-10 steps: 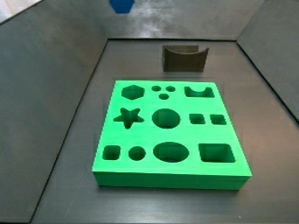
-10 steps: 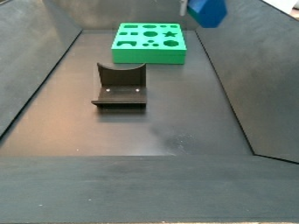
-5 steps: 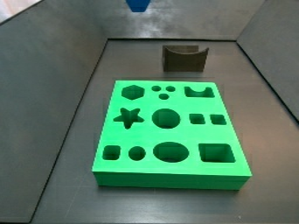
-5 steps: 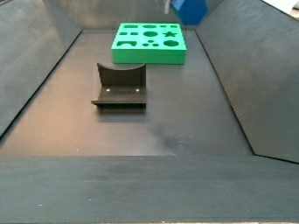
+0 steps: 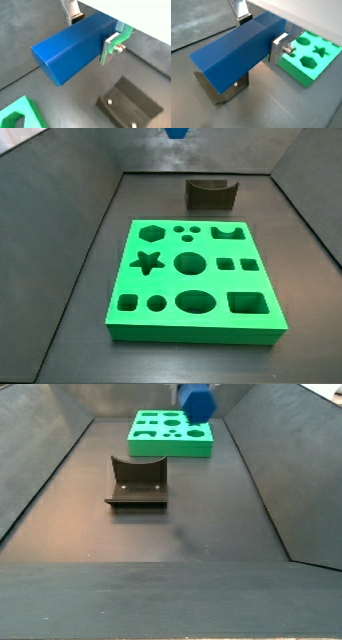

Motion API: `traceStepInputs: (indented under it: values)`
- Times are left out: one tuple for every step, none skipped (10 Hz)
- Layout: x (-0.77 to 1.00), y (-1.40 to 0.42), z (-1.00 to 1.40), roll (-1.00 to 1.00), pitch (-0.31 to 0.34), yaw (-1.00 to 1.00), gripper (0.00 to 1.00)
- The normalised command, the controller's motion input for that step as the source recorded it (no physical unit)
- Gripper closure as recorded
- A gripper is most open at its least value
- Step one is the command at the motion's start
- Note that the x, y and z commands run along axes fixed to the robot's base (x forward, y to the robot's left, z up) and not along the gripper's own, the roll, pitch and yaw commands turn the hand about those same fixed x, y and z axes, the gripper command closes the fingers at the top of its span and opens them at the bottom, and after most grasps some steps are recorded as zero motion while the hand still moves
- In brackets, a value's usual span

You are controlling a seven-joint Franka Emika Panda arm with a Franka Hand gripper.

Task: Pick up the hexagon object. Move up. Place the hexagon object on the fixture. Regrasp the hexagon object. Move to above the board. Insert the hexagon object.
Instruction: Place the hexagon object on the fixture.

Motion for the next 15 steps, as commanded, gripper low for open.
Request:
traceStepInputs:
  values:
    - [1.00,0.19,-0.09,-1.00,-0.031,-0.13,1.00]
    - [1.00,0.17,-0.08,-1.00,-0.017,-0.13,1.00]
    - [1.00,0.15,-0.06,-1.00,0.003,-0.12,1.00]
    - [1.00,0.13,-0.05,-1.00,0.023,-0.12,1.00]
    - [1.00,0.11,-0.05,-1.00,0.026,-0.12,1.00]
    - [1.00,0.11,-0.05,-1.00,0.030,-0.12,1.00]
    - [0.98,0.09,-0.03,-1.00,0.037,-0.13,1.00]
    - [0.93,0.08,-0.03,-1.00,0.042,-0.13,1.00]
    - [0.82,0.06,-0.03,-0.80,0.038,-0.12,1.00]
    - [0.77,0.06,-0.03,-0.70,0.035,-0.11,1.00]
    - [0.64,0.05,-0.02,-0.43,0.033,-0.09,1.00]
    - [0.58,0.05,-0.02,-0.32,0.034,-0.09,1.00]
    - [0.47,0.03,-0.01,-0.18,0.033,-0.08,1.00]
    - [0.38,0.03,-0.01,-0.16,0.034,-0.07,1.00]
    - [0.25,0.03,-0.01,-0.15,0.048,-0.06,1.00]
